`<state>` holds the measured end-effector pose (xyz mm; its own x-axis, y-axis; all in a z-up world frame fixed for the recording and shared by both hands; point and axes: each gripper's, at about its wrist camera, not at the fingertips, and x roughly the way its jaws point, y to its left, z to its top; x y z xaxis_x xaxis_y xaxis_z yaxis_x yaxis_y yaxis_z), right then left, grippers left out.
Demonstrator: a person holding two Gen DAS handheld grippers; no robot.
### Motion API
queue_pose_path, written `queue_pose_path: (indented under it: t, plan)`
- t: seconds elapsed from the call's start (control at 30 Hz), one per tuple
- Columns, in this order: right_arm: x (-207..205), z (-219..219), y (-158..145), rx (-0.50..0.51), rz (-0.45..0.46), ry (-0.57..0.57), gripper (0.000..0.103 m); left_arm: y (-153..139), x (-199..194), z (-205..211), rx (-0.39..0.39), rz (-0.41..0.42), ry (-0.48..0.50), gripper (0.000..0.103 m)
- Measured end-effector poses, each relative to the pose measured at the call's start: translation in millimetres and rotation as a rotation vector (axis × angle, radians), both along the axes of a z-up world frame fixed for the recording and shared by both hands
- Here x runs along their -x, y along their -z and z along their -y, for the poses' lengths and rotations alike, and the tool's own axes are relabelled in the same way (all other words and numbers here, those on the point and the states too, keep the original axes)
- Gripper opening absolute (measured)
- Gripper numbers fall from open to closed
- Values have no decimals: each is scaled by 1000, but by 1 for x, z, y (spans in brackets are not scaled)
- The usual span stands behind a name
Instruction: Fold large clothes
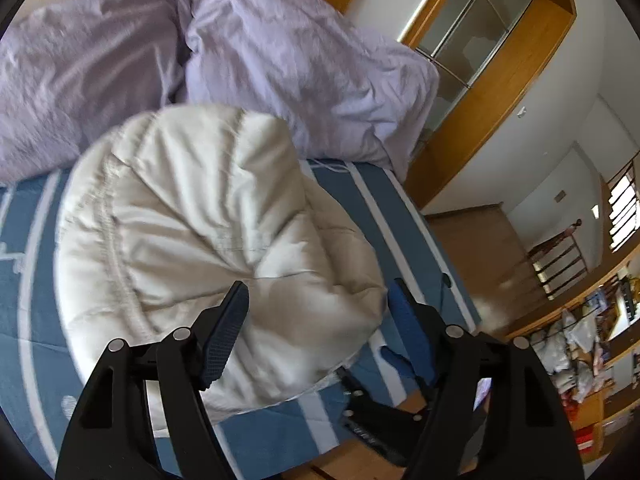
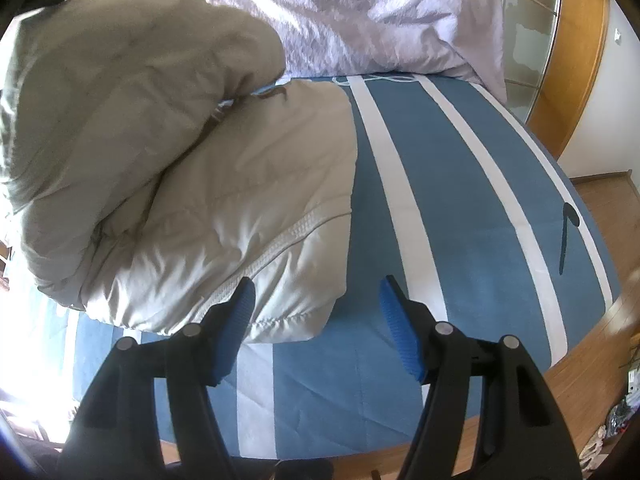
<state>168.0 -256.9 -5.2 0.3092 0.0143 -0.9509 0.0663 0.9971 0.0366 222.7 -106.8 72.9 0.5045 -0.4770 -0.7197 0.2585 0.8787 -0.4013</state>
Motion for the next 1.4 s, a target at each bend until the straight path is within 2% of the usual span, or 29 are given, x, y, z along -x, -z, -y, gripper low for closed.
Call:
queue_pose_path:
  t: [0.27, 0.47, 0.67, 0.77, 0.93, 1.13, 1.4]
  plan:
    - [3, 3, -7, -4, 12, -11, 64, -8, -5, -35, -42, 19, -88, 75]
    - [2, 8, -8, -3, 10, -13, 64, -24, -4, -57, -29, 53, -142, 75]
    - [-3, 14, -8, -4, 13, -12, 64, -33, -14, -83, -67, 80, -227, 75]
    - [-7, 16, -6, -6, 12, -12, 64, -24, -22, -97, -100, 60, -274, 75]
    - [-9, 15, -4, -5, 7, -11, 64, 6, -35, -114, -138, -16, -327, 75]
    - [-8, 14, -3, 3, 1, -1, 65, 47, -36, -101, -139, -109, -289, 75]
    - [-6, 25, 1, 27, -10, 24, 65, 56, -26, -61, -204, -62, -219, 77]
